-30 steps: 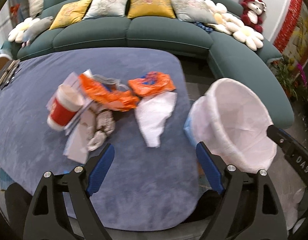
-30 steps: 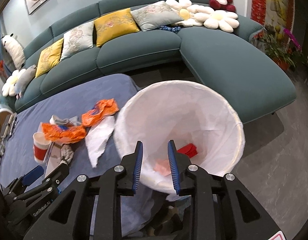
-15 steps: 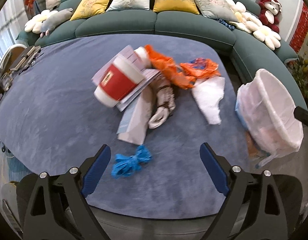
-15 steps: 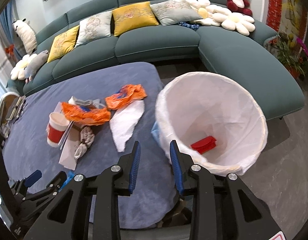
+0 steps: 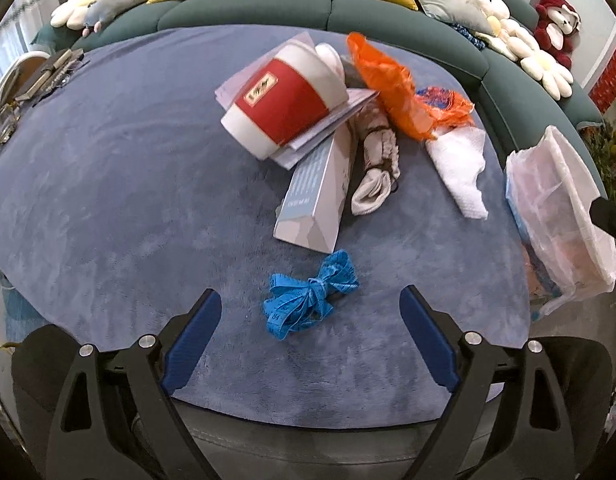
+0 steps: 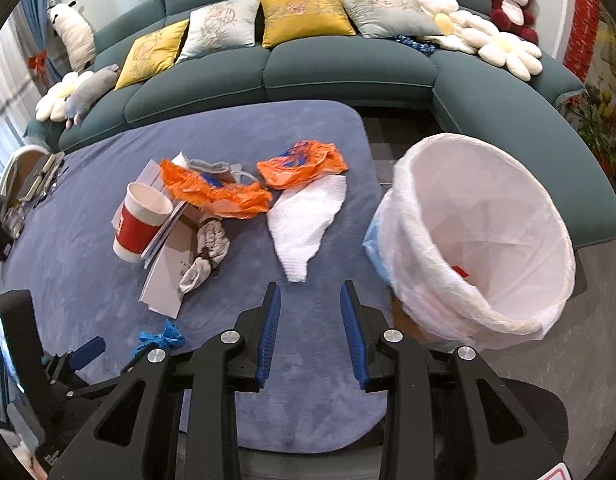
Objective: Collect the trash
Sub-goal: 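Move the left gripper back to the table and grasp the blue ribbon, then grasp the knotted white glove with the right gripper while the left holds the ribbon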
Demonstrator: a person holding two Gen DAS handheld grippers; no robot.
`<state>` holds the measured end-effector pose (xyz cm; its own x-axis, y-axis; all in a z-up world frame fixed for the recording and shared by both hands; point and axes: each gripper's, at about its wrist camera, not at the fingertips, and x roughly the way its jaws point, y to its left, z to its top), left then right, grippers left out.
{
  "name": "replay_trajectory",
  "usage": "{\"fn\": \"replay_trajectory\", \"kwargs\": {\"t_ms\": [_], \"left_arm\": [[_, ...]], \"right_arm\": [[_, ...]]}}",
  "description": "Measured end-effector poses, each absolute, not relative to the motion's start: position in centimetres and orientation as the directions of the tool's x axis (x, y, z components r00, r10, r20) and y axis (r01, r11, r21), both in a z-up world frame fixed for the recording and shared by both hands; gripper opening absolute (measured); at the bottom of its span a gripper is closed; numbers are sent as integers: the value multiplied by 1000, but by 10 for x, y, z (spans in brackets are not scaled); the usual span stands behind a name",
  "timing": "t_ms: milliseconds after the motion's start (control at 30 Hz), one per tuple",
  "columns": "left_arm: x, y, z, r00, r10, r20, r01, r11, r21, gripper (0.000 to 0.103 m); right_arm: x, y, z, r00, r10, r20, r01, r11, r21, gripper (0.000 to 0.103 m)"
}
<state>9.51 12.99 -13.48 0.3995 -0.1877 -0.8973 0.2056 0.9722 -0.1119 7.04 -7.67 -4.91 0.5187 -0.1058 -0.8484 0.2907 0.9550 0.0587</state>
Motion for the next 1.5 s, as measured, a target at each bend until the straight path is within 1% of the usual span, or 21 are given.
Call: {"fn": "replay_trajectory", "kwargs": {"t_ms": [100, 133, 333, 500, 633, 733, 900, 1167, 1300, 1500], "left_arm": [[98, 131, -144, 377, -201, -904, 210, 969, -127, 81], [99, 131, -145, 372, -206, -905, 212, 968, -134, 77], [105, 133, -166, 302, -242, -922, 217, 959, -181, 58], [106, 131, -172, 292, -233, -928, 232, 958, -168, 50], [107, 134, -172, 295, -220, -930, 226, 962, -156, 33], [106, 138, -170, 289, -228, -930, 223, 960, -166, 29], [100, 139, -158, 303, -223, -927, 225, 962, -158, 27], [99, 158, -111, 382, -236, -893, 183, 967, -178, 26], [107, 169, -89, 430, -217, -876, 159, 974, -163, 26], [133, 179, -82, 452, -202, -869, 113, 979, -169, 26]], "right_arm": [[76, -69, -54, 507, -101, -856, 281, 958, 54, 31], [77, -66, -56, 503, -100, -859, 278, 959, 52, 31], [85, -59, -66, 482, -94, -871, 266, 963, 44, 31], [91, -55, -73, 467, -88, -880, 260, 965, 41, 31], [94, -52, -77, 459, -81, -885, 254, 966, 43, 31], [96, -49, -79, 456, -78, -886, 247, 968, 42, 31], [98, -45, -80, 454, -69, -888, 240, 970, 47, 31], [110, -33, -84, 458, -49, -888, 213, 975, 56, 31], [123, -26, -88, 457, -32, -889, 199, 978, 67, 31], [150, -16, -100, 444, -8, -896, 185, 979, 82, 31]]}}
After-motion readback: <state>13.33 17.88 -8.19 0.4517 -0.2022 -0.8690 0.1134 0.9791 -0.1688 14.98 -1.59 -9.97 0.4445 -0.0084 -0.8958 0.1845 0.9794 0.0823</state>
